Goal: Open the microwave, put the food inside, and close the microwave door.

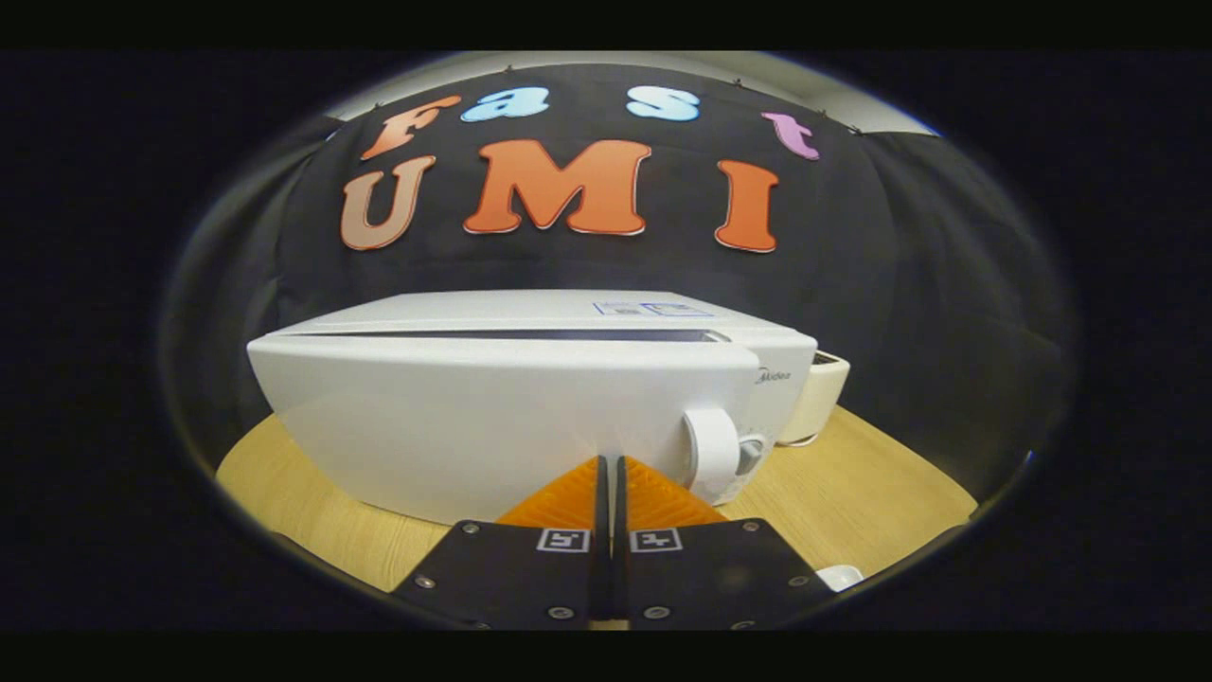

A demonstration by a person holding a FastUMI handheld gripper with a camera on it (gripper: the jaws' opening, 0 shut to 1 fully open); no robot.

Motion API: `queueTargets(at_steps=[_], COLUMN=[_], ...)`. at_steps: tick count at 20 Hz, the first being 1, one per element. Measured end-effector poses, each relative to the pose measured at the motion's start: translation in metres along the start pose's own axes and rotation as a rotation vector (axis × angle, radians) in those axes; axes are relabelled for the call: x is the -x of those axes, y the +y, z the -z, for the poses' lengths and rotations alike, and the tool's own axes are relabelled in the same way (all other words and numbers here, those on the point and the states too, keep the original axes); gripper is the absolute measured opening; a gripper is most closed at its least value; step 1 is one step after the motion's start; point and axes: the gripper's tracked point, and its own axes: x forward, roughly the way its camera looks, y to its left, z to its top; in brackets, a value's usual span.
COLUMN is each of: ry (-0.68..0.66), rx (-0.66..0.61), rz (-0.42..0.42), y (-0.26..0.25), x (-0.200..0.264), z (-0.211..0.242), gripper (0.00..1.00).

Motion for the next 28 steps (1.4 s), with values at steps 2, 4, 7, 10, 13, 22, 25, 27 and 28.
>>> queueTargets(at_steps=[2, 4, 7, 10, 13, 22, 25, 27, 28], ry=[-0.007, -0.037, -0.042, -0.012, -0.020, -0.150, -0.200, -0.220, -0.230], rx=[0.005, 0.075, 0.106, 0.053, 0.065, 0.070, 0.045, 0.034, 0.031], rz=[-0.042, -0.041, -0.066, -0.138, -0.170, -0.260, -0.264, -0.258, -0.254], y=[0.006, 0.007, 0.005, 0.012, 0.012, -0.006, -0.020, -0.028, -0.033], x=[-0.009, -0.010, -0.011, -0.007, 0.016, 0.105, 0.126, 0.137, 0.142], z=[-0.004, -0.007, -0.004, -0.004, -0.010, -0.050, -0.073, -0.085, -0.092], gripper=[0.01, 0.01, 0.01, 0.07, 0.32, 0.81, 0.84, 0.85, 0.86])
